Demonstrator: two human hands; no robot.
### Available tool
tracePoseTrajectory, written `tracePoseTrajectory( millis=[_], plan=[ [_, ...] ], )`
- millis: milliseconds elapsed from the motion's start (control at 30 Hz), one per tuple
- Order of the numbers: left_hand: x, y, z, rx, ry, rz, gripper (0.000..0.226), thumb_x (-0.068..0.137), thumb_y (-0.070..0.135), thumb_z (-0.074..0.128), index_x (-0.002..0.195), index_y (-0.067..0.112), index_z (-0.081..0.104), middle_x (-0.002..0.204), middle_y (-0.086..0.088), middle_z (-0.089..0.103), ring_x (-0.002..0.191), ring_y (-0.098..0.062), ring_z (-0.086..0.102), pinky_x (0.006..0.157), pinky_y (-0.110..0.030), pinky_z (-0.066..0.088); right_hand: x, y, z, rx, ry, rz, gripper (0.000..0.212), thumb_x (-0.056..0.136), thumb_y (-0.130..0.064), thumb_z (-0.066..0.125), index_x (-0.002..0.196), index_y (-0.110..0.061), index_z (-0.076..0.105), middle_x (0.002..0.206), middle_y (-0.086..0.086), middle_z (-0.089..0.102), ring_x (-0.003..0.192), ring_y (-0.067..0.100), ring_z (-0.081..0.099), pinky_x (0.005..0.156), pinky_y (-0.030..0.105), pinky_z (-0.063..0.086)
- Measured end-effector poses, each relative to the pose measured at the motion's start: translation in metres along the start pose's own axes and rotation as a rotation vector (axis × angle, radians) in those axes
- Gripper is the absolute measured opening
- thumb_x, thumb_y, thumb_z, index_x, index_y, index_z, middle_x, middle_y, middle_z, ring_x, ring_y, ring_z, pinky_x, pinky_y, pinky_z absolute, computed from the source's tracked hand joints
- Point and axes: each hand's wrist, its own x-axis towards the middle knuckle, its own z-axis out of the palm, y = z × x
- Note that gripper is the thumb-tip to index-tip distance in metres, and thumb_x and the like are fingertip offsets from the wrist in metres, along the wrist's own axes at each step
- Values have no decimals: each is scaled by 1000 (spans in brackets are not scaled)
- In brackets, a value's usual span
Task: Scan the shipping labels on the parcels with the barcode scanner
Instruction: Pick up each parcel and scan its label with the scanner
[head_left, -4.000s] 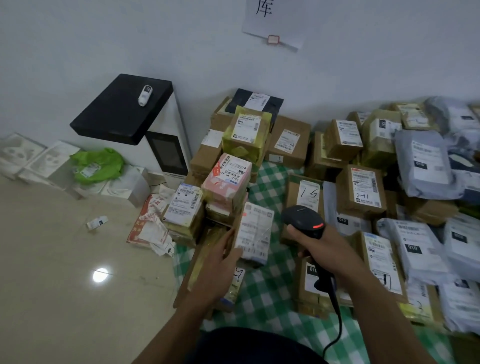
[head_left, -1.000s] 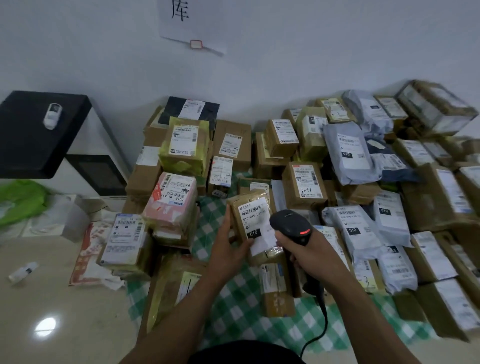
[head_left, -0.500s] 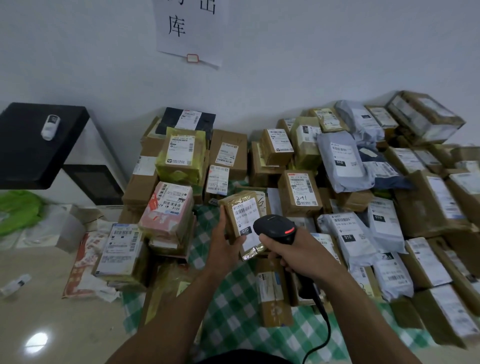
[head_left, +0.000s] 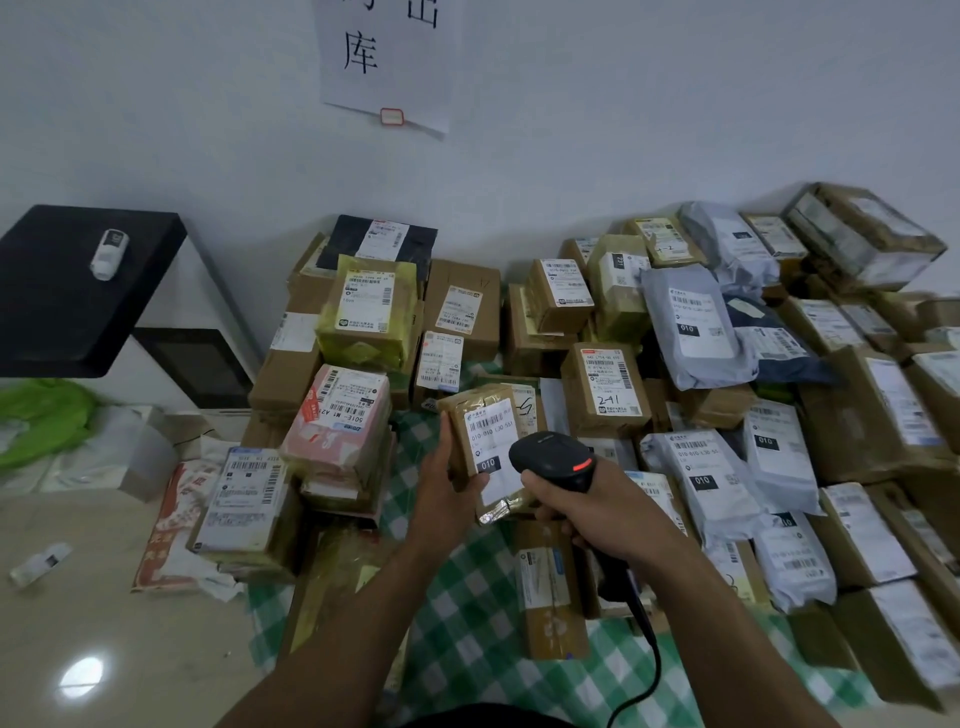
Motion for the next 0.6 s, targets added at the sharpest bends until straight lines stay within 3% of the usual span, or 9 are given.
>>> tracePoseTrajectory(
  millis=[67,100,200,267,467,533,600],
  plan=[
    [1,-1,-8,115,32,-6,95,98,21,68,159,56,5,153,5,49,133,-13,56,99,-47,58,2,2,-2,13,2,9,20,92,-53,71,110,-46,66,87,-11,79,80,-1,73,69,25,58],
    [1,2,-13,227,63,-11,94,99,24,66,159,56,0,155,3,44,128,-16,58,96,-50,59,2,2,-3,16,1,10,20,92,-53,71,110,-48,65,87,-11,79,76,-3,72,67,24,56],
    [7,5,-27,643,137,-51,87,102,30,57,159,50,-6,156,-8,36,114,-26,62,86,-49,60,5,4,-5,26,-5,9,19,92,-53,71,110,-50,63,87,-11,79,68,-6,69,66,22,52],
    [14,5,-29,813,77,-117,82,102,28,53,159,46,-3,159,-13,33,119,-31,58,87,-49,58,8,5,-4,33,-7,13,22,92,-54,71,112,-49,64,89,-13,79,78,-4,72,68,24,53],
    [31,-20,-25,792,-32,-214,79,100,17,49,163,34,3,162,-16,25,136,-41,46,92,-39,45,19,11,-1,53,-29,25,28,91,-53,73,117,-47,65,92,-14,79,88,0,74,72,28,58],
    [37,-29,-24,863,-72,-193,81,96,12,50,162,29,5,163,-14,24,139,-37,41,104,-44,47,22,14,-2,61,-28,35,28,92,-52,73,118,-46,65,90,-15,79,85,-2,74,69,25,57],
    [41,-35,-20,801,-47,-121,90,90,-2,54,162,31,11,166,-4,16,145,-31,32,105,-48,50,26,17,-3,65,-30,55,31,91,-53,72,120,-45,65,90,-15,79,83,-3,73,67,24,54]
  ],
)
